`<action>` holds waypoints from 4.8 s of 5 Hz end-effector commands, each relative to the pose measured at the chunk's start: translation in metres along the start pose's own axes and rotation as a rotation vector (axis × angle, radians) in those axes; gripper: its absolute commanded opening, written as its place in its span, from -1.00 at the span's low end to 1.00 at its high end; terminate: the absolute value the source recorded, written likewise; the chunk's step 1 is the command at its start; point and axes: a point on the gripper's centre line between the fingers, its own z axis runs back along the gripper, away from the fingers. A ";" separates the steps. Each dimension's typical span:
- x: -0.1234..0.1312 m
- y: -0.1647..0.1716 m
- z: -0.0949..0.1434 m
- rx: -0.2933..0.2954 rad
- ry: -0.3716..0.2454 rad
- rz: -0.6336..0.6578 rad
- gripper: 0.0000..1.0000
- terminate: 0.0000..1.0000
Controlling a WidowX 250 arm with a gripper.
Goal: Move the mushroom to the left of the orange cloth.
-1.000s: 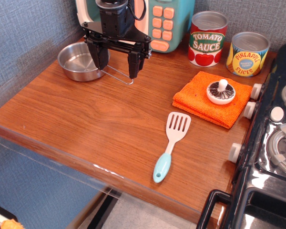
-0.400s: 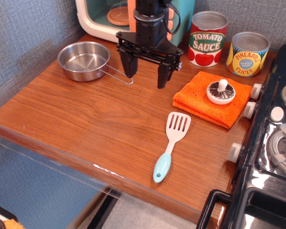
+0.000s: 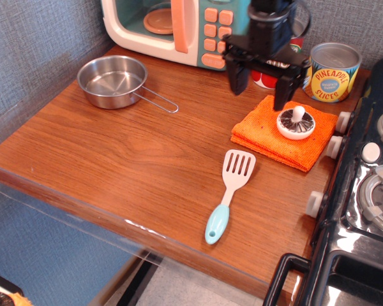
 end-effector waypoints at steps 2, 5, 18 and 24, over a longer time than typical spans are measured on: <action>0.038 -0.025 0.021 -0.053 -0.089 -0.040 1.00 -1.00; 0.014 -0.042 -0.023 -0.035 0.028 -0.113 1.00 -1.00; 0.008 -0.017 0.018 0.037 -0.066 -0.074 1.00 -1.00; 0.024 -0.038 -0.017 0.043 -0.023 -0.096 -1.00 -1.00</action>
